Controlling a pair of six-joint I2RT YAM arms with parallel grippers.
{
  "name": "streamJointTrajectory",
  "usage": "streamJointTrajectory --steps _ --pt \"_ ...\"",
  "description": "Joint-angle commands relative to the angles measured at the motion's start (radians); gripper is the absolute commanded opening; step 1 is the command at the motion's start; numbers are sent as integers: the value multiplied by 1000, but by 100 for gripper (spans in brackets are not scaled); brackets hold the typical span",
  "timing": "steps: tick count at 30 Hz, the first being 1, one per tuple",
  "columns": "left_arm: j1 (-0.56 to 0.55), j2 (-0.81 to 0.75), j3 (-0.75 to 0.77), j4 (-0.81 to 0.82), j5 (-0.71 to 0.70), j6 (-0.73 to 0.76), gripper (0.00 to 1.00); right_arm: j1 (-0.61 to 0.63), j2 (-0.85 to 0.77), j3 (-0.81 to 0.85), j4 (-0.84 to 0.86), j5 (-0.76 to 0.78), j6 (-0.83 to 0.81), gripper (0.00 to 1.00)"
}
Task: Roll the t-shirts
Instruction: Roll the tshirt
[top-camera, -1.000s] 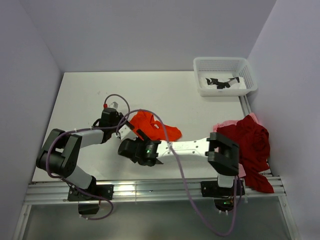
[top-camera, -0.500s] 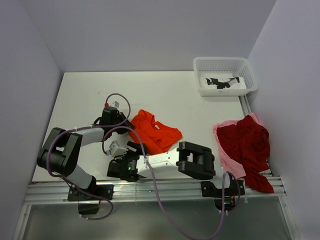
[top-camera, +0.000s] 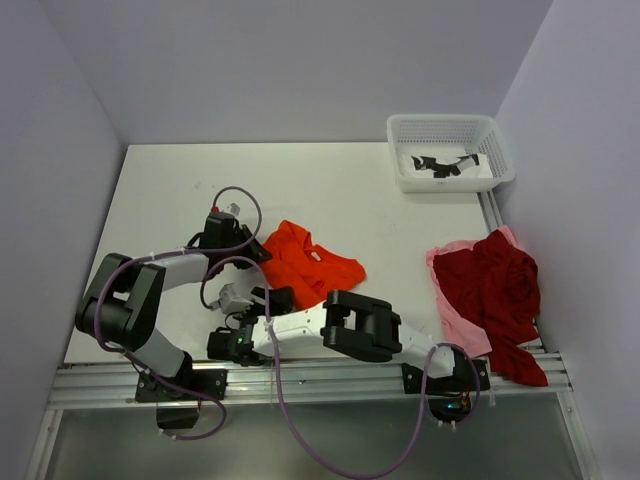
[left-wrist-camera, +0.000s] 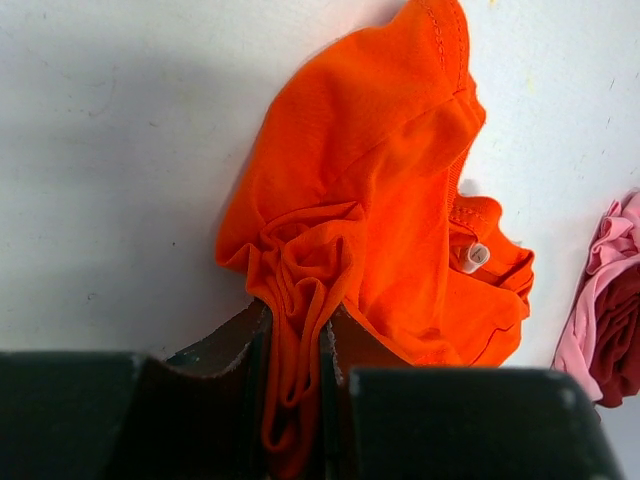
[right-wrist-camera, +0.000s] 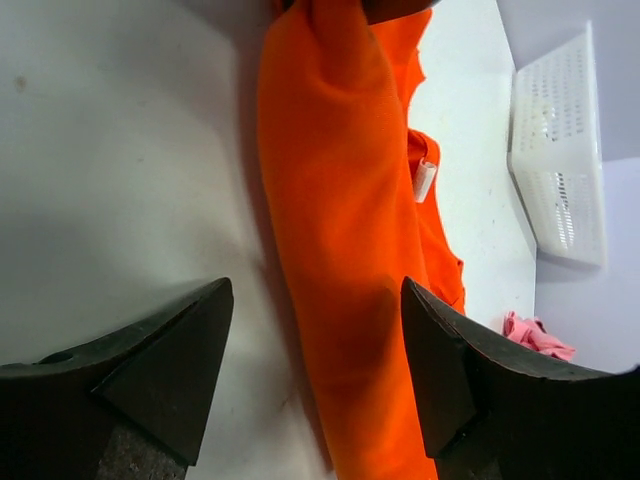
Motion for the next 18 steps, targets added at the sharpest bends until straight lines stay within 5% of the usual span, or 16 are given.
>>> streamJointTrajectory --steps 1,18 --pt "-2 -6 34 -33 33 -17 0 -30 36 15 -73 26 64 75" --pt "-2 0 79 -168 5 -1 0 -65 22 -76 24 29 -10 74"
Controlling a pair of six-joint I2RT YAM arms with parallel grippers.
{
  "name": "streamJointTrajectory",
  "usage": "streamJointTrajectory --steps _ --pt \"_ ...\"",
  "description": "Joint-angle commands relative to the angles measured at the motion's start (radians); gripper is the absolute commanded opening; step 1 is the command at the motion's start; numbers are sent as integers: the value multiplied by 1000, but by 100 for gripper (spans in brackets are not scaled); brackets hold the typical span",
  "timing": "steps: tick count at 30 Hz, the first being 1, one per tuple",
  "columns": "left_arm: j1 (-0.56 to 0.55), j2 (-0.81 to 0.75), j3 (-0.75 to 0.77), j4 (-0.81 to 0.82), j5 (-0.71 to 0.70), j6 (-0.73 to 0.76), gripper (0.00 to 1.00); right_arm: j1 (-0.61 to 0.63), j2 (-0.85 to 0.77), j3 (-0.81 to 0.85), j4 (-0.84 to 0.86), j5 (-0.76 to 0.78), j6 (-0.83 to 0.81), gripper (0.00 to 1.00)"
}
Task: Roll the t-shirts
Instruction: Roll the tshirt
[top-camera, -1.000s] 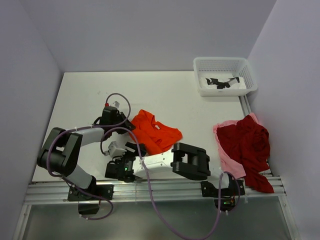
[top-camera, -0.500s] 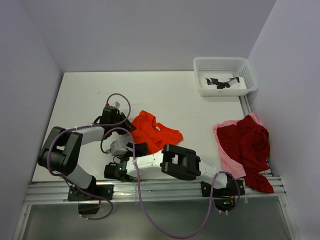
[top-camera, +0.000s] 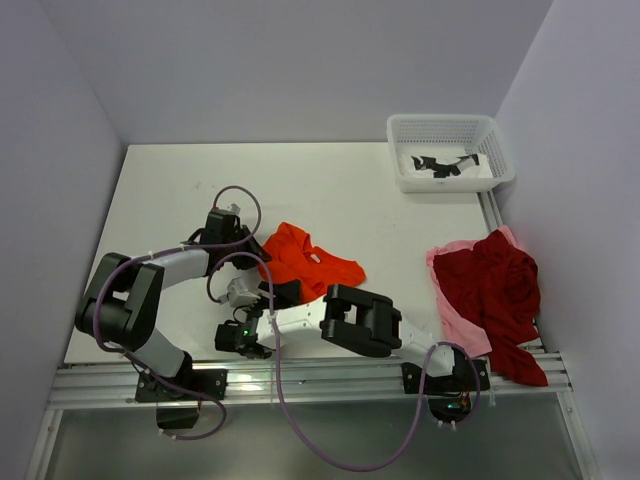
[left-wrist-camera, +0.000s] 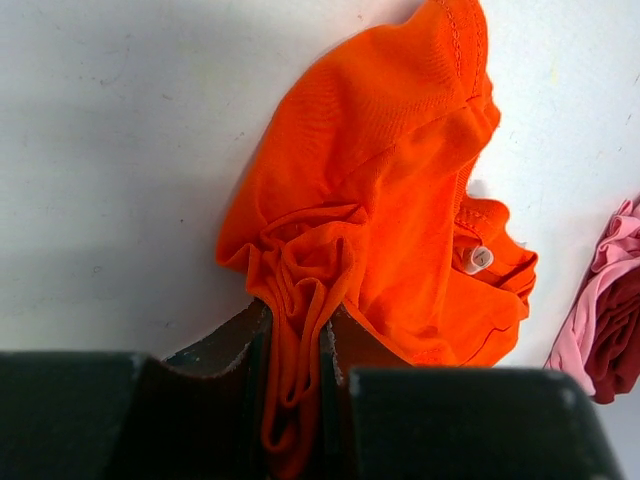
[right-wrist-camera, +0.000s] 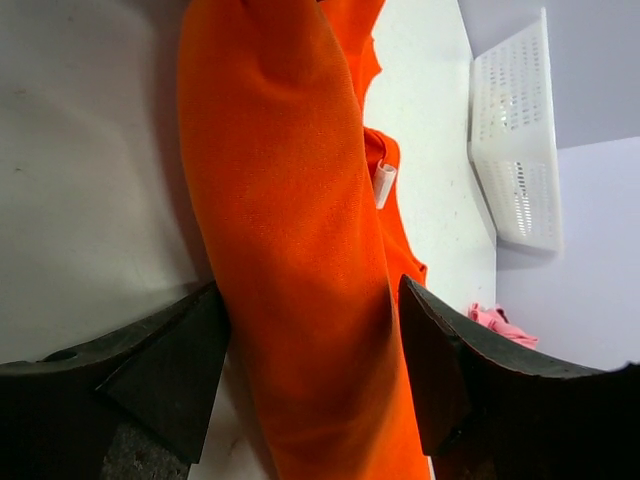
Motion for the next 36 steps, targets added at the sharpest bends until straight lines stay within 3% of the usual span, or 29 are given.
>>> streamJointTrajectory --steps 1,7,15,21,22,25,27,30,32,36 --pt "-2 7 40 -51 10 18 0 -17 15 -34 32 -38 -7 74" --pt "-2 28 35 -49 32 12 0 -18 21 -46 67 -48 -44 72" --pt "-2 -1 29 -83 30 21 1 -25 35 -48 97 -53 -81 61" --pt "-1 -15 12 -86 35 25 0 -37 40 -26 60 -64 -66 36" --pt "-1 -16 12 -86 36 26 0 -41 29 -28 58 -68 -64 23" --pt "1 -32 8 -94 33 34 0 -49 -3 -49 72 -91 -58 0" --pt "1 -45 6 -98 28 34 2 -54 -32 -68 106 -151 -67 0" --pt "4 -71 -4 -89 27 28 12 -54 -92 -98 143 -228 -84 0" --pt "4 -88 -12 -89 13 20 29 -55 -124 -100 132 -251 -81 0" --pt "8 -139 -18 -114 -27 20 50 -64 -187 -118 153 -373 -84 0"
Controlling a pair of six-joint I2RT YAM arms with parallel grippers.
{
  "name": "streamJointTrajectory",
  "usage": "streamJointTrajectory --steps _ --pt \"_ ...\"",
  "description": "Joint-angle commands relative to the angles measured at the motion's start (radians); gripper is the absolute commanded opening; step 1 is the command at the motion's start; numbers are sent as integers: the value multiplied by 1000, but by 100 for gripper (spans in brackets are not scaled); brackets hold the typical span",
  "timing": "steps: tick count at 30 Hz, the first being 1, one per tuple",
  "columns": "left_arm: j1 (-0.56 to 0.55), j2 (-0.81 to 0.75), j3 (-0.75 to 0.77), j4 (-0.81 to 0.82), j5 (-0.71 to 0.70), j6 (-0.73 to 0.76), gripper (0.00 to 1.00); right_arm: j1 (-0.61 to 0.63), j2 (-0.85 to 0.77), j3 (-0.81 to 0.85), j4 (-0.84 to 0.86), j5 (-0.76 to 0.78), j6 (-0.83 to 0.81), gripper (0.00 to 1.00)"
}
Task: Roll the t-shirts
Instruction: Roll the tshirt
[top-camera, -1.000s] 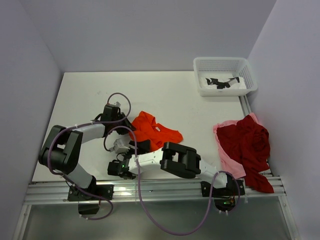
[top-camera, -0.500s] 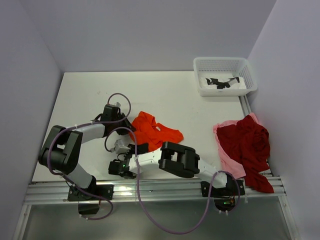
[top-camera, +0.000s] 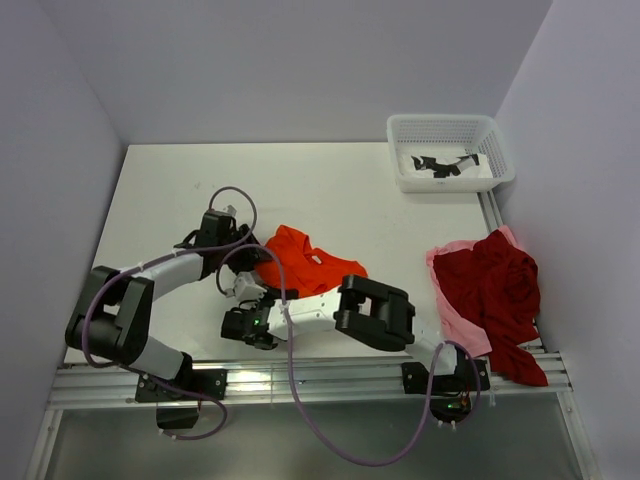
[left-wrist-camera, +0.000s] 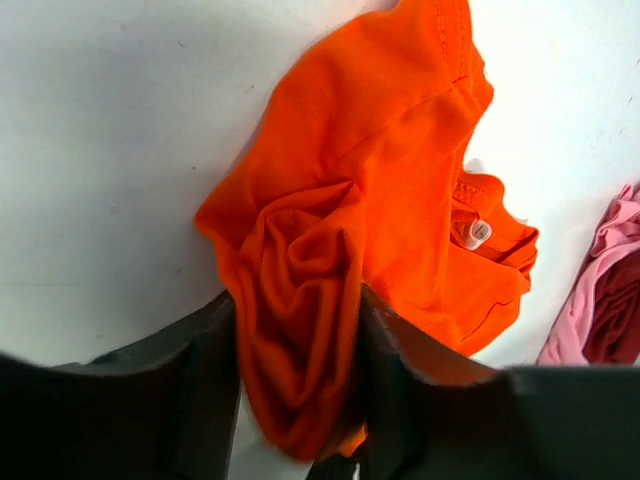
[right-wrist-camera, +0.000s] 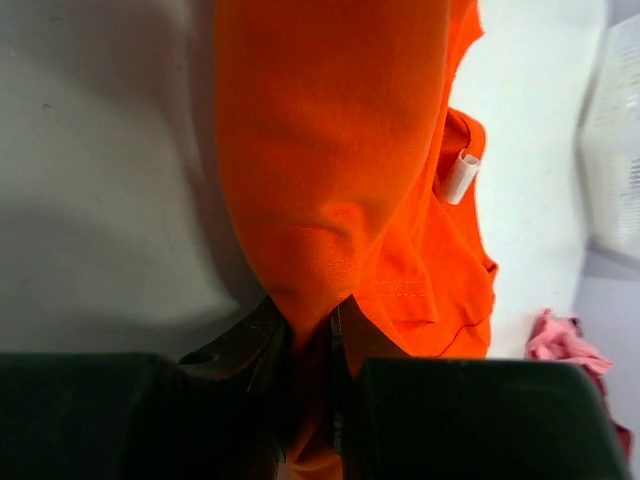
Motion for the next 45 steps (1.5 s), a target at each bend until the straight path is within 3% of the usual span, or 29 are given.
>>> streamJointTrajectory --steps 1,5,7,16,24,33,38,45 --pt "10 -73 -6 -29 -39 14 55 -38 -110 -36 46 -179 26 0" --pt "42 -146 -30 -32 -23 7 92 -64 -160 -75 101 -309 5 0" --pt "68 -174 -41 -39 -18 5 100 -87 -197 -113 132 -425 -6 0" --pt "145 -332 -89 -56 -20 26 100 -234 -360 -280 315 -856 -27 0" --pt "150 -361 -150 28 63 39 99 -397 -363 -305 354 -1292 -79 0" --pt "148 -350 -305 304 165 5 99 -595 -274 -381 500 -1718 -41 0" --pt "111 -321 -331 378 134 -1 99 -684 -187 -409 603 -1932 22 0" --pt "50 -255 -403 588 70 -52 100 -768 -128 -429 651 -2049 77 0"
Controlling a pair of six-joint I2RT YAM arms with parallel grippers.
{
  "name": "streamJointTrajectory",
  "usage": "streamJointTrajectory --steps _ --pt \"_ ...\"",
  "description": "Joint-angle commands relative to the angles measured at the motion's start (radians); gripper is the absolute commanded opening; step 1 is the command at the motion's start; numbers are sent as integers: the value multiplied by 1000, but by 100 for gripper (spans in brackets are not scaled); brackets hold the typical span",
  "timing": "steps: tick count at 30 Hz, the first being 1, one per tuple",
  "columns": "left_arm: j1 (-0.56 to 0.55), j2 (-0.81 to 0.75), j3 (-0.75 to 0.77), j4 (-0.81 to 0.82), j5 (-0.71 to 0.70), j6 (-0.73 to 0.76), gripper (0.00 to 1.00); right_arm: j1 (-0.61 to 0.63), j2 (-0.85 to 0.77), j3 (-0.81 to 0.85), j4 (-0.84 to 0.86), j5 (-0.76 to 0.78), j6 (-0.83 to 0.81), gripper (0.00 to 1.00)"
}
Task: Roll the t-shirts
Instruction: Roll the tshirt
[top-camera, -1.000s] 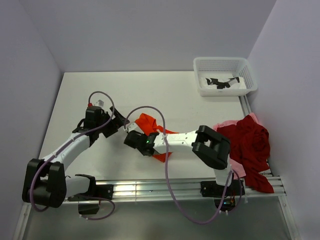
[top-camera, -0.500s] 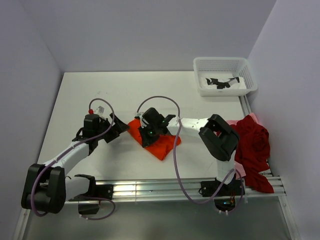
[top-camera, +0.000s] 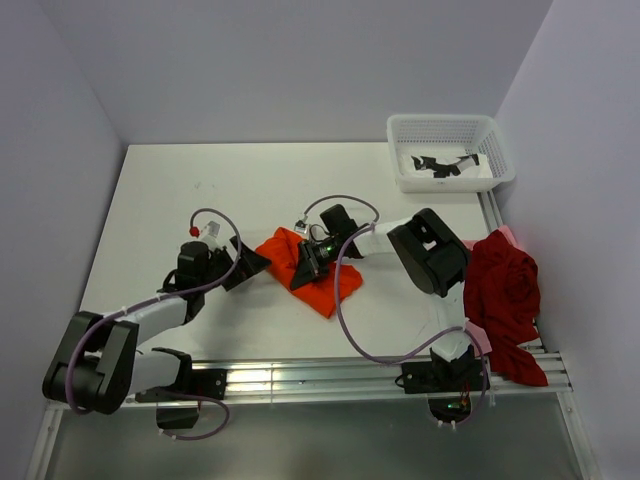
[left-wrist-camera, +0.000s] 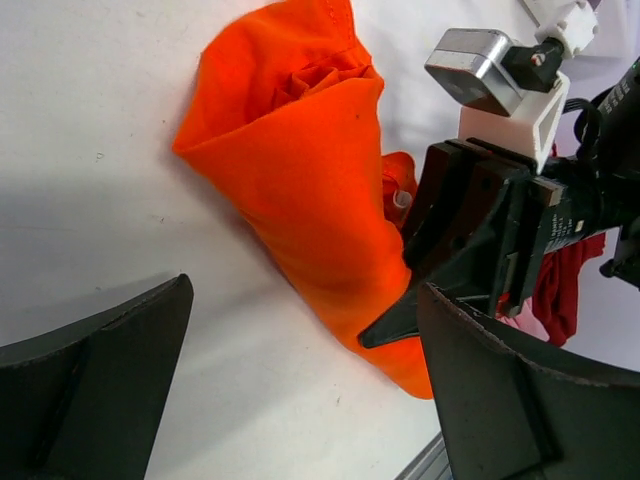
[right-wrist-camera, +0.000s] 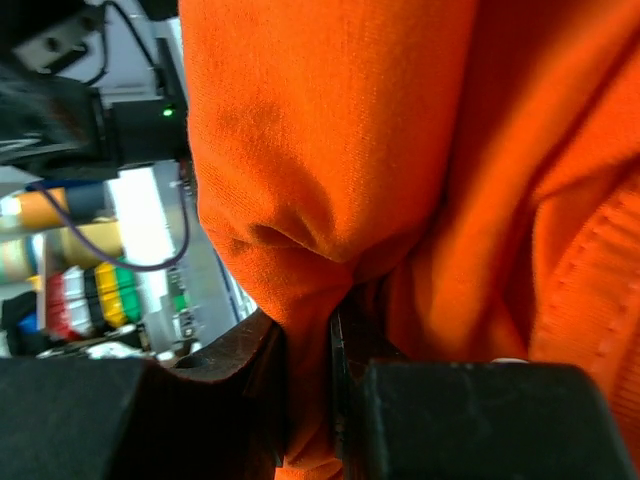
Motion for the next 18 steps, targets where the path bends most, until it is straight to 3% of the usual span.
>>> streamJointTrajectory --steps 1,13,16,18 --pt "-34 54 -19 184 -44 -25 99 -14 53 -42 15 -18 3 0" --pt "-58 411 -42 586 -87 -115 99 -22 64 -45 11 -13 2 0" --pt "-67 472 4 554 -116 -117 98 -20 61 -49 15 -13 2 0" --pt "-71 502 18 553 -125 -117 91 -22 58 -52 17 -15 2 0"
